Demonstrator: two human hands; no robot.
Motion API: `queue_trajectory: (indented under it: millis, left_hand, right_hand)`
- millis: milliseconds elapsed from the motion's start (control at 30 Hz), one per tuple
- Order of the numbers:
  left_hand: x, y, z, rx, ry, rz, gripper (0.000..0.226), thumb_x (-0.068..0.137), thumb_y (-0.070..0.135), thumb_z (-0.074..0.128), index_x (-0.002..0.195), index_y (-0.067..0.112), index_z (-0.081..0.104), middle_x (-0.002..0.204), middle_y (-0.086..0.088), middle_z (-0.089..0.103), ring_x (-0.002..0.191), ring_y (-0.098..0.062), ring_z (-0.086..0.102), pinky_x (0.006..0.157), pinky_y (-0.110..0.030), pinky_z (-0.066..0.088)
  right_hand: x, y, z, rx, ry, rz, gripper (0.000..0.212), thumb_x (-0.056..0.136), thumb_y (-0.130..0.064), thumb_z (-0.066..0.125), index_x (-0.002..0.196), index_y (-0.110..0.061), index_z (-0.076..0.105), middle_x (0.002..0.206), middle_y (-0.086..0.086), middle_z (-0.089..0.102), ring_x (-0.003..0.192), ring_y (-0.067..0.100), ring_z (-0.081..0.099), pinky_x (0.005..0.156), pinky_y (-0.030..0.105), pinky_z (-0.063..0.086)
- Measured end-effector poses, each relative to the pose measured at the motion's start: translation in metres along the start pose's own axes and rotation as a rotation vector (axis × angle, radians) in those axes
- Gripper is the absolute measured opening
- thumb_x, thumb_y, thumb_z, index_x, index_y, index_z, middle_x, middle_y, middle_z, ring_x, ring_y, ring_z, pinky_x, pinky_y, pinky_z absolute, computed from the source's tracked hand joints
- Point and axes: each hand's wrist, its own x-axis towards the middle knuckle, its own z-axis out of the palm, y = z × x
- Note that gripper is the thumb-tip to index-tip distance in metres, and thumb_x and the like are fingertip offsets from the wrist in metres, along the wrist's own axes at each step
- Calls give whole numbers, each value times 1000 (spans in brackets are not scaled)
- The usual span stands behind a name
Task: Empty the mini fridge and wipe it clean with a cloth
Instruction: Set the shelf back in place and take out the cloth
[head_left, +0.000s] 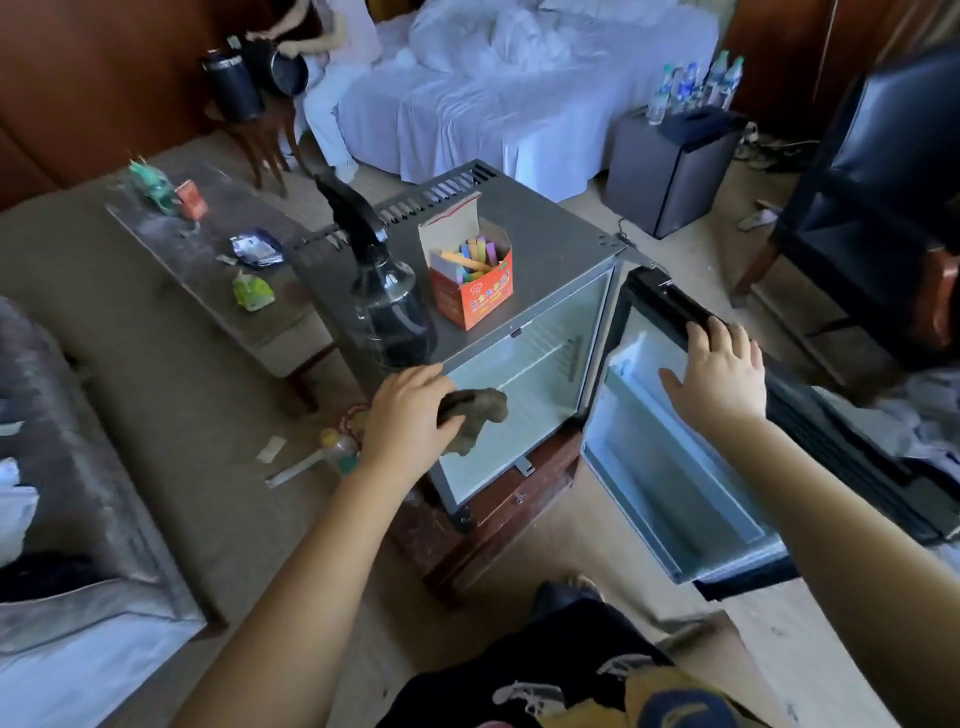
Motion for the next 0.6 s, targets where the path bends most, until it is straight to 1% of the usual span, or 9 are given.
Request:
queue_trajectory:
  millis: [33, 67, 100, 133, 200, 300, 400, 533, 600]
  left_hand:
    - [-7, -5, -5, -20, 31, 6, 19, 79, 22, 75, 93, 11, 68, 106, -6, 69, 102, -30, 61, 89, -41, 48]
    - [-13, -10, -10, -31, 52, 8, 17, 78, 21, 76, 90, 12, 67, 93, -4, 69, 91, -29, 63, 79, -39, 49]
    - [-19, -15, -14, -41, 63, 7, 16, 77, 21, 76, 87, 14, 66, 84, -2, 68, 84, -28, 62, 73, -37, 48]
    - [-24, -19, -18, -54, 72, 5, 14, 77, 22, 75, 85, 15, 65, 79, -1, 66, 79, -27, 61, 69, -35, 47]
    - [-31, -28, -25, -77, 85, 5, 14, 78, 24, 75, 86, 17, 66, 78, 0, 67, 76, -25, 60, 67, -34, 48]
    - [-39, -40, -33, -101, 99, 11, 18, 76, 24, 78, 88, 17, 67, 79, 0, 68, 75, -26, 61, 66, -37, 51]
    - [-49, -52, -40, -100, 116, -3, 21, 74, 23, 80, 88, 14, 67, 77, -2, 67, 73, -28, 62, 64, -38, 52]
    - [-68, -75, -51, -121, 174, -31, 23, 72, 20, 82, 88, 12, 68, 77, -4, 69, 72, -29, 64, 62, -37, 53]
    - [-82, -89, -56, -133, 176, -62, 23, 72, 20, 81, 89, 12, 68, 79, -4, 69, 74, -29, 64, 63, -36, 52]
  right_hand:
    - [-12, -6, -1, -10, -16, 16, 65, 88, -36, 60, 138, -1, 38, 145, 20, 38, 137, 38, 27, 114, 50, 21]
    - [-22, -12, -2, -14, -48, 25, 67, 89, -38, 58, 141, -1, 35, 149, 19, 34, 139, 37, 24, 116, 48, 19]
    - [-31, -17, -2, -13, -87, 26, 71, 91, -40, 54, 145, -2, 30, 154, 17, 26, 143, 34, 19, 117, 44, 15]
    - [-38, -23, -4, -7, -123, 23, 74, 93, -43, 51, 149, -4, 23, 158, 15, 18, 146, 30, 13, 118, 40, 11]
    - [-46, -36, -7, 9, -171, 5, 76, 95, -44, 47, 152, -6, 15, 161, 9, 7, 149, 23, 4, 119, 36, 9]
    - [-50, -61, -12, 34, -212, -18, 77, 97, -51, 40, 154, -9, 9, 162, 5, 0, 149, 20, 0, 120, 35, 8]
    - [-48, -88, -16, 110, -228, -5, 78, 97, -55, 38, 153, -8, 12, 162, 7, 3, 149, 20, 2, 121, 36, 12]
    - [-64, -126, -15, 267, -175, 11, 68, 98, -48, 40, 151, -9, 23, 161, 8, 11, 149, 21, 3, 119, 40, 18]
    - [-80, -148, -11, 351, -130, 11, 62, 100, -44, 40, 150, -10, 26, 161, 7, 14, 149, 21, 3, 119, 40, 17]
